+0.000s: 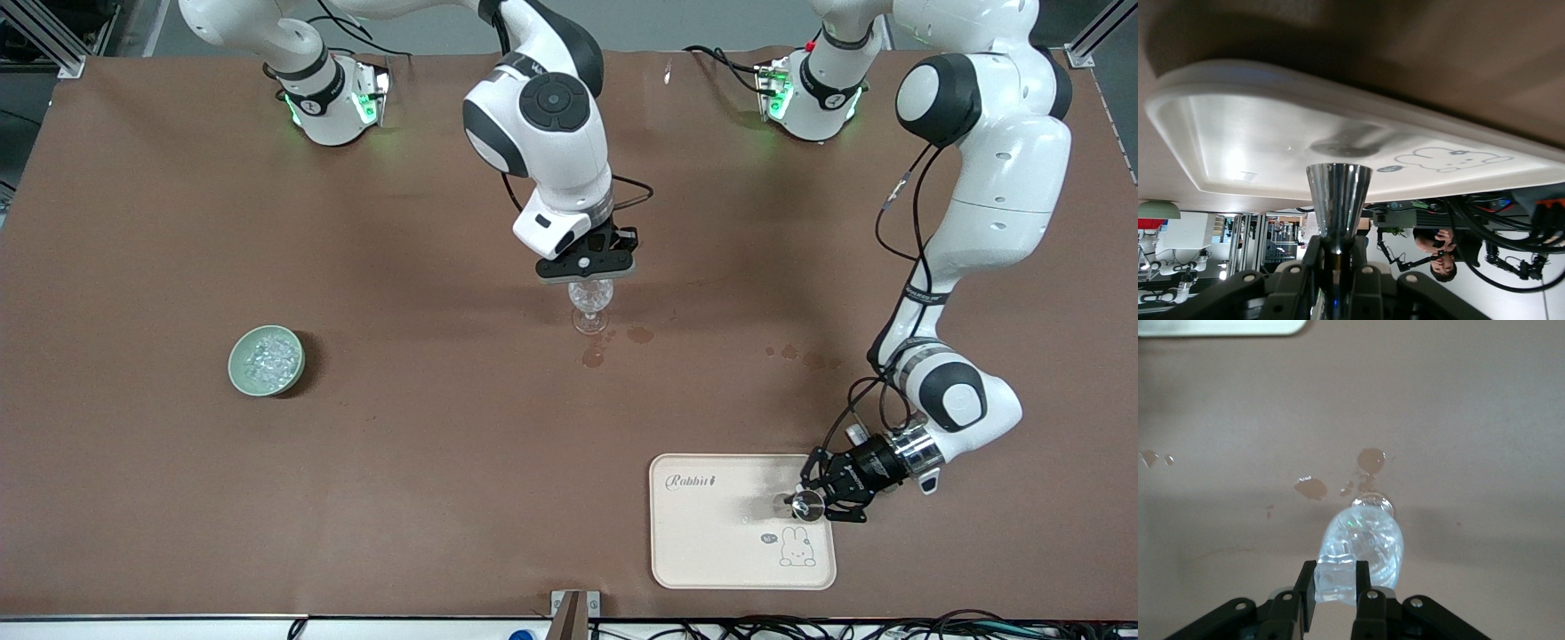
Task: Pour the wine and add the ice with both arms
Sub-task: 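Drop the ice with the right gripper while the left gripper places the jigger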
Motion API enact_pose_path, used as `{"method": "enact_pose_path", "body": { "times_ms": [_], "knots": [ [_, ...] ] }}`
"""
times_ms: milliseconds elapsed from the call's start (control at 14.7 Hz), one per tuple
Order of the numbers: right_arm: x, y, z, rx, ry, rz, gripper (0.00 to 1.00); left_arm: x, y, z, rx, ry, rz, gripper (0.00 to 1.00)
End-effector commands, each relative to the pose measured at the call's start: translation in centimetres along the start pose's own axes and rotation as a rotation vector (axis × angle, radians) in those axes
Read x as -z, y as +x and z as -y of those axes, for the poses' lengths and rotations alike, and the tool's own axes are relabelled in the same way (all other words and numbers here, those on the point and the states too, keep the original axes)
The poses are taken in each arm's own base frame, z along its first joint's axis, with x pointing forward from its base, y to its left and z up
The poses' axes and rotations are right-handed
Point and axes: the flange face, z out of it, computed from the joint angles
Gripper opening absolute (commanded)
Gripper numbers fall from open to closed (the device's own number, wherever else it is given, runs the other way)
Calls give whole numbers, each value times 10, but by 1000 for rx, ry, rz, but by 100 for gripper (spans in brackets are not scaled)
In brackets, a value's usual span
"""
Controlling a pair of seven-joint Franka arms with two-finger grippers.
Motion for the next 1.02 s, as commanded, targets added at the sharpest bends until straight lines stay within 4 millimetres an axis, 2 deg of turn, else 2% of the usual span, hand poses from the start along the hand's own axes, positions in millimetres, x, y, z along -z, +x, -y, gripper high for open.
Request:
{"method": "enact_pose_path", "body": {
  "times_ms": [0,136,204,272,340,408,544,748,816,884,952],
  "knots": [
    [0,-1,1,-7,-18,1,9,-4,-1,-2,-48,-15,18,1],
    [-2,-4,2,-4,-25,8,14,-6,3,-1,-54,-12,16,3],
    [-1,-3,2,-4,-22,5,23,-9,3,2,-66,-6,14,8],
    [-1,-2,1,-5,-22,5,49,-11,2,3,-78,-3,14,13],
    [0,-1,0,-6,-23,2,83,-11,3,3,-81,-3,14,13],
    [0,0,-1,-4,-27,-2,95,-11,3,3,-82,-4,15,14],
    [0,2,-3,3,-45,-16,99,-11,4,4,-79,-3,14,20],
    [13,11,-15,-19,-49,-21,100,-9,2,2,-71,-4,15,44],
    [29,17,-26,-38,-52,-23,100,-8,-1,2,-72,-5,14,52],
    [51,19,-36,-54,-57,-25,100,-6,-5,0,-77,-7,14,54],
    [60,30,-57,-79,-81,-16,100,-5,-7,-1,-83,-9,11,58]
  ]
}}
